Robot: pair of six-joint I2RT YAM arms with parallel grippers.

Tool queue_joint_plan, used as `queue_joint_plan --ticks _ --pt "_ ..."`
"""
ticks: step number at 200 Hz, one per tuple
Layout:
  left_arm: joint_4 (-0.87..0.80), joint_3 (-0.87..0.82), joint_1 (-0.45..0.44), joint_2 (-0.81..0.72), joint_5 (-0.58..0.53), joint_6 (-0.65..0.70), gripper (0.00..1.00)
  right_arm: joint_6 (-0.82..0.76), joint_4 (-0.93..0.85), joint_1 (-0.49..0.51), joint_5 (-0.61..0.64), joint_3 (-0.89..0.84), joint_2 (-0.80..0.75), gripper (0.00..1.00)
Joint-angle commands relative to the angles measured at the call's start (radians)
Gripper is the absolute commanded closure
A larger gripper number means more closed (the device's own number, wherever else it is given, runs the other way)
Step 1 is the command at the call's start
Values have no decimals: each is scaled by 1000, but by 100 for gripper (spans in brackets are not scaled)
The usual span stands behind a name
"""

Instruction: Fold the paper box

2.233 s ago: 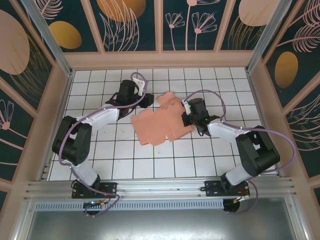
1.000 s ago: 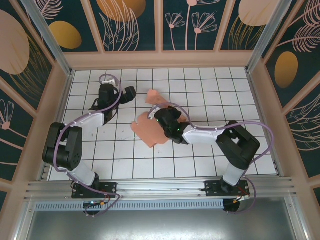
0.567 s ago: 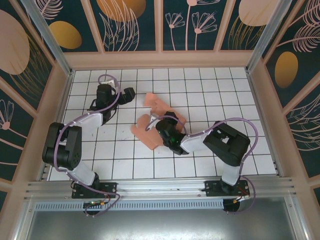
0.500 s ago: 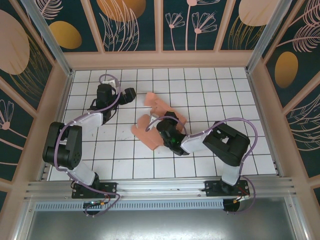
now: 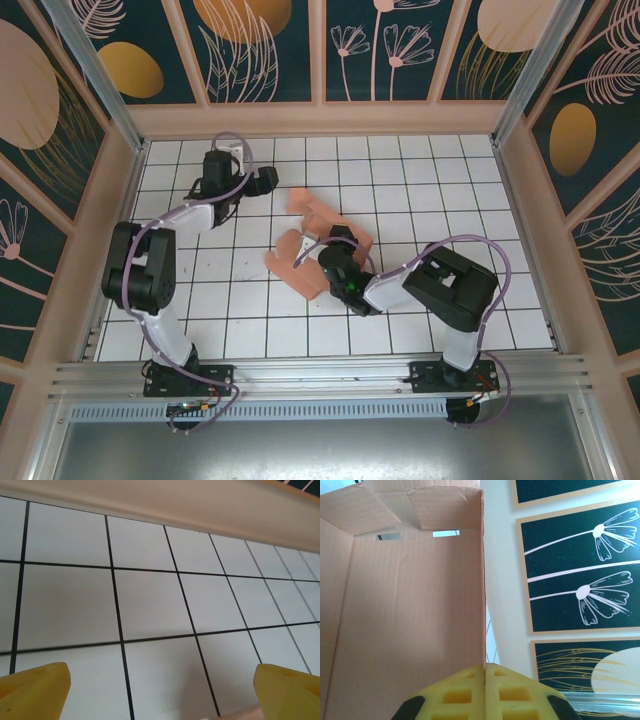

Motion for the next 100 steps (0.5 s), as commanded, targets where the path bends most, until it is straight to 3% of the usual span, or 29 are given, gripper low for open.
queue_joint_plan --ticks 1,41,69,100 --pt "-170 129 0 109 33 79 14 115 -47 11 -60 -18 -73 100" --pt "-238 246 -3 213 122 113 26 124 -60 10 -73 -20 -77 100" --pt "-254 252 -11 227 222 154 27 131 -79 1 -79 -8 -67 100" --pt "-279 255 -39 236 258 201 29 126 -80 -1 -77 5 -50 100"
